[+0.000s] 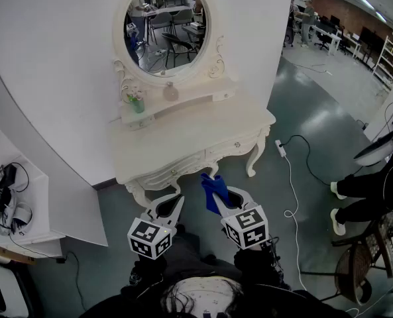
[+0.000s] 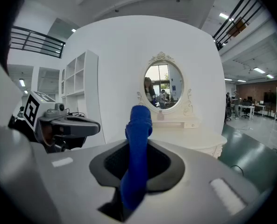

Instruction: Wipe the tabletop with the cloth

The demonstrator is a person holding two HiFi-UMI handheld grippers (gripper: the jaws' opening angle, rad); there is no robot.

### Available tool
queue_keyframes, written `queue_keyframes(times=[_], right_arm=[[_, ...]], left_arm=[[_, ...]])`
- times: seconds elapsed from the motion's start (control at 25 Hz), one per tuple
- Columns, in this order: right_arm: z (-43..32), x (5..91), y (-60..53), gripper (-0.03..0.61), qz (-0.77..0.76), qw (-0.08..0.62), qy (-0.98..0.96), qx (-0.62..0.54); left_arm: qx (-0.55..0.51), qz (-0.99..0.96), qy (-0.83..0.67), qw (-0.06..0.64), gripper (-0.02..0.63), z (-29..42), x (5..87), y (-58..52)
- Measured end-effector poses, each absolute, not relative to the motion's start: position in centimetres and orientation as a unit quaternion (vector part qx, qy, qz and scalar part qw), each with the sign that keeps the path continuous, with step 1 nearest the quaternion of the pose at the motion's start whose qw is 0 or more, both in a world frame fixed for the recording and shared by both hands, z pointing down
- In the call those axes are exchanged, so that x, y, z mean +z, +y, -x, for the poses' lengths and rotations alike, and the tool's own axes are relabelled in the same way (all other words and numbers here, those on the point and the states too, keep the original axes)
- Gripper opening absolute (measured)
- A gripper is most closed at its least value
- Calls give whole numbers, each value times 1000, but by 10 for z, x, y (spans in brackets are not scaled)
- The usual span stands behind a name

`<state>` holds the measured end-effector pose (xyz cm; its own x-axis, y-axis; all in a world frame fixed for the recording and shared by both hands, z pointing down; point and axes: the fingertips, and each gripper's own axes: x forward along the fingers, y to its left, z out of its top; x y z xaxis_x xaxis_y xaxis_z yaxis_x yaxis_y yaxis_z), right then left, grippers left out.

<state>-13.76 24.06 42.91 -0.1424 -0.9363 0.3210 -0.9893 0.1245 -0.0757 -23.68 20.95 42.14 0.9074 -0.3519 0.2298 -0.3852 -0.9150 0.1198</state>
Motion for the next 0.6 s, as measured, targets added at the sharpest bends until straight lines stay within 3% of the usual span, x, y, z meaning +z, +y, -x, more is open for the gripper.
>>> queue_keyframes(times=[0.6], right_arm=[[115,439,230,75,-656,71,-735,157]], left_arm=[[115,-970,-197,86,0,227,429,190]])
